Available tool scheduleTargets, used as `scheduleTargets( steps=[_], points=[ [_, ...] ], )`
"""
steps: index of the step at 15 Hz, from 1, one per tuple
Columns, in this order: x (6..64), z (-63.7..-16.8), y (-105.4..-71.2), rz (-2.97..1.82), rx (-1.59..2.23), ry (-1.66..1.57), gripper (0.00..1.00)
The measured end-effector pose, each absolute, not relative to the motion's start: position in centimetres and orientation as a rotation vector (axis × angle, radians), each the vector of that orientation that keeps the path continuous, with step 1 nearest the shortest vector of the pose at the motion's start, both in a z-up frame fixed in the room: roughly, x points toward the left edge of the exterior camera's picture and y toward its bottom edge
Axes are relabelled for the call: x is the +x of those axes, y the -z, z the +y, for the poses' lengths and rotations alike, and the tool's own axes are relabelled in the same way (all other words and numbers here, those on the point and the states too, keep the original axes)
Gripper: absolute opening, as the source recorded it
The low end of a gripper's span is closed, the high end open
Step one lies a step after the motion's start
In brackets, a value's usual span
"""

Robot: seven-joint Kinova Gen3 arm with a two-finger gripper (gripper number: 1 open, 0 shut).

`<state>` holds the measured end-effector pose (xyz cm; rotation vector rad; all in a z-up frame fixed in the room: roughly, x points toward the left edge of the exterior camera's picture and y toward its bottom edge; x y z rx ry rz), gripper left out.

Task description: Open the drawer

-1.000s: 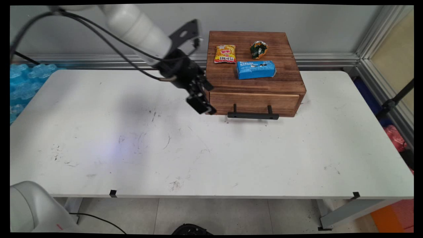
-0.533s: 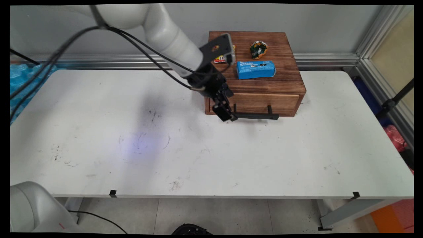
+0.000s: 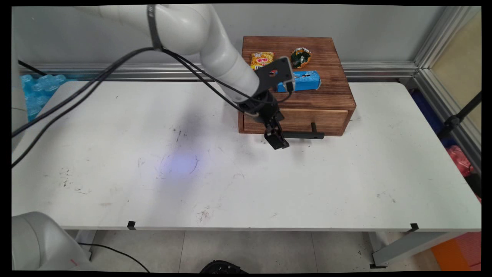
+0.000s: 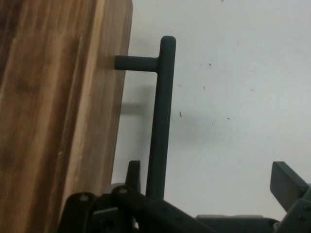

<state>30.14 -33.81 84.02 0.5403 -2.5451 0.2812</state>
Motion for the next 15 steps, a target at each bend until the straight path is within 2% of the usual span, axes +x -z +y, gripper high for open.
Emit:
scheduleTargets(
  steps=[15],
  points=[
    [26.1, -35.3, -78.3, -2.630, 0.532, -0.308, 1.00]
  ],
)
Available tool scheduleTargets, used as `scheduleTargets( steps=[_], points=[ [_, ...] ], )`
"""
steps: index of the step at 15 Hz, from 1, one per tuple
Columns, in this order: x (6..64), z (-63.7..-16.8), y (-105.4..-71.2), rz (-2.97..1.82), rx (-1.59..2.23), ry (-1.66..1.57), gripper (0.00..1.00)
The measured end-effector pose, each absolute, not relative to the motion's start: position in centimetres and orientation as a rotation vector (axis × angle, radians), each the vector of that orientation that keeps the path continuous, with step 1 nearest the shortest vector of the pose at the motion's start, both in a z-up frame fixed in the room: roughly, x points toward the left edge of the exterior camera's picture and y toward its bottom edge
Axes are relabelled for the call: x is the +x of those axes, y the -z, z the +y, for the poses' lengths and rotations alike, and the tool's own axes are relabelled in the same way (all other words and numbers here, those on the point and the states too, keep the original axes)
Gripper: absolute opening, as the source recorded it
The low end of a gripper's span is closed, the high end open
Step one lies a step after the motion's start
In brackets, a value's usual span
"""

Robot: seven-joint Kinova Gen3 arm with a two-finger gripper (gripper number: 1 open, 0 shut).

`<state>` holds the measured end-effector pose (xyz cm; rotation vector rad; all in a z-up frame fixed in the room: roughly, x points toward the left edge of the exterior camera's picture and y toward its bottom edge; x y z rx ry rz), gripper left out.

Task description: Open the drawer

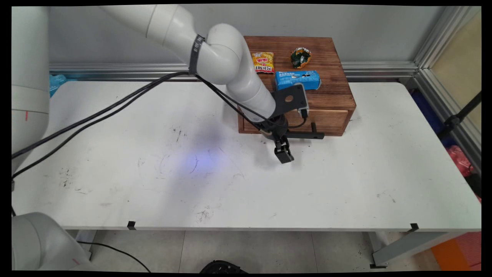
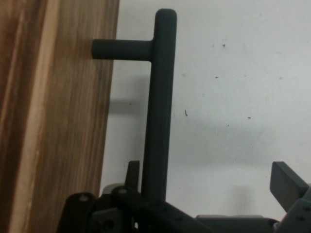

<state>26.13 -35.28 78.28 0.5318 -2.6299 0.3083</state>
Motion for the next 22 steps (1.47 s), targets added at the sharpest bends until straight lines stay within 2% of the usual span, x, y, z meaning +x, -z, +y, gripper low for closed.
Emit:
scheduleTargets(
  steps=[11, 22],
  points=[
    [24.7, -34.7, -76.5, -2.663, 0.515, -0.298, 1.00],
    [23.9, -30.6, -77.1, -2.679, 0.474, -0.228, 1.00]
  ],
)
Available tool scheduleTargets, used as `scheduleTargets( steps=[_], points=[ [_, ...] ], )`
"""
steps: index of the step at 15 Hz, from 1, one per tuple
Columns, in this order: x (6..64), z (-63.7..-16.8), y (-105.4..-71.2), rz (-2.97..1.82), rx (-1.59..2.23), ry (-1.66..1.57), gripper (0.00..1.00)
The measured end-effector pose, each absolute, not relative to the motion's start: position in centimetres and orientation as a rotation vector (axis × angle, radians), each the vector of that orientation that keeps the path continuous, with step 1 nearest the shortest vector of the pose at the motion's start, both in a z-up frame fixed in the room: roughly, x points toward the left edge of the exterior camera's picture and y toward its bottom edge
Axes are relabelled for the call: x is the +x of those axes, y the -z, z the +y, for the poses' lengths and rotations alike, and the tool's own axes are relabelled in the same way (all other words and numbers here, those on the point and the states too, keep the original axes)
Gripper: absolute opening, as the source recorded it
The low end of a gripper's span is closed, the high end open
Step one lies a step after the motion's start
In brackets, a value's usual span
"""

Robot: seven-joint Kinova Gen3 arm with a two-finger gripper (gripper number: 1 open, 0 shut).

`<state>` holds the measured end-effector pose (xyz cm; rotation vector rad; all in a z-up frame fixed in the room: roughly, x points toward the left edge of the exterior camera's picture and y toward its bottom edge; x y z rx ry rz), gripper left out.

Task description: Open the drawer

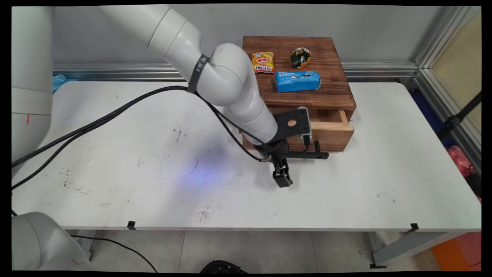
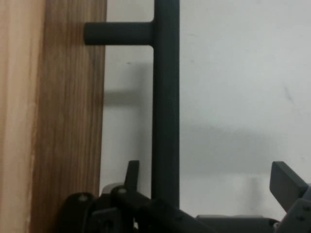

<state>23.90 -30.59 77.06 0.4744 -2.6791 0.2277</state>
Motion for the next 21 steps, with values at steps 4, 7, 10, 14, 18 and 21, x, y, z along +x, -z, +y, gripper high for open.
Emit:
scheduleTargets(
  steps=[4, 7, 10, 14, 18, 21],
  points=[
    [23.6, -28.5, -77.5, -2.682, 0.466, -0.198, 1.00],
    [23.3, -27.0, -77.8, -2.682, 0.459, -0.178, 1.00],
    [23.0, -25.5, -78.0, -2.683, 0.446, -0.162, 1.00],
    [22.5, -23.9, -78.2, -2.682, 0.422, -0.154, 1.00],
    [21.8, -22.3, -78.3, -2.678, 0.398, -0.145, 1.00],
    [21.3, -21.1, -78.4, -2.676, 0.381, -0.138, 1.00]
  ],
)
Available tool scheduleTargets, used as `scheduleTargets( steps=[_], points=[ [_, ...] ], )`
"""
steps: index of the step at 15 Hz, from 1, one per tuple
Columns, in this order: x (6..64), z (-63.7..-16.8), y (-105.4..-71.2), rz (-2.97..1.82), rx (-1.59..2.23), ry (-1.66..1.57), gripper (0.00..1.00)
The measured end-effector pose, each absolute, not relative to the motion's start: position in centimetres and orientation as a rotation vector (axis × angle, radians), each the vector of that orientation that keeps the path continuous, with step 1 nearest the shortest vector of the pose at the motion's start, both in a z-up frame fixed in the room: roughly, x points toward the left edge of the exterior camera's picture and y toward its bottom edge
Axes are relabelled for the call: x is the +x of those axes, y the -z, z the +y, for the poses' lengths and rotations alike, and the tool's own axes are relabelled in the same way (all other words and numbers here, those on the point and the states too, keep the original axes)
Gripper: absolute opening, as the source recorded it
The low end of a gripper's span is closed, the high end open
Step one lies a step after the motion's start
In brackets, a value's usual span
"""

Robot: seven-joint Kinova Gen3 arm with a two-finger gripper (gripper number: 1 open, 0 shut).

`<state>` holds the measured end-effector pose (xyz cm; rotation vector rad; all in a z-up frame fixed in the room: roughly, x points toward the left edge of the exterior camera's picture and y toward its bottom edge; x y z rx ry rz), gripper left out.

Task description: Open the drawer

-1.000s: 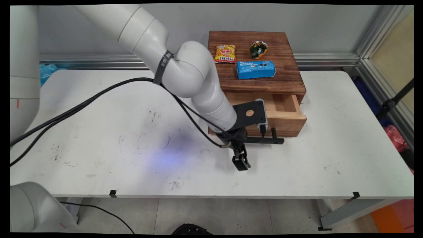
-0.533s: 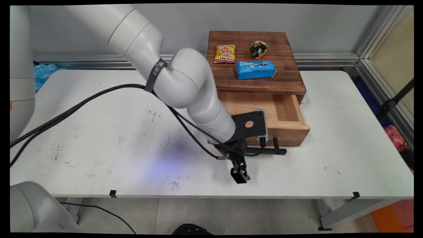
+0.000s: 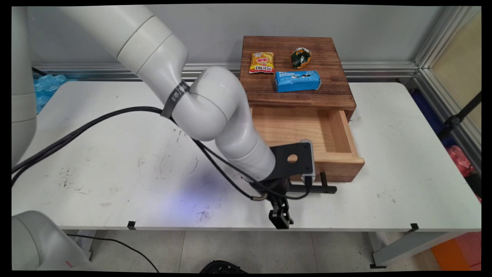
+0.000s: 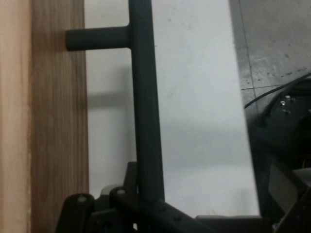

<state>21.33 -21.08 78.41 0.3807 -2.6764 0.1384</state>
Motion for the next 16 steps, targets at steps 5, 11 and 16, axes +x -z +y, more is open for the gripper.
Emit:
scheduleTargets(
  steps=[5, 11, 16],
  points=[
    [20.6, -19.1, -78.4, -2.675, 0.357, -0.127, 1.00],
    [20.1, -17.3, -78.5, -2.669, 0.345, -0.114, 1.00],
    [19.7, -16.2, -78.6, -2.662, 0.341, -0.104, 1.00]
  ],
)
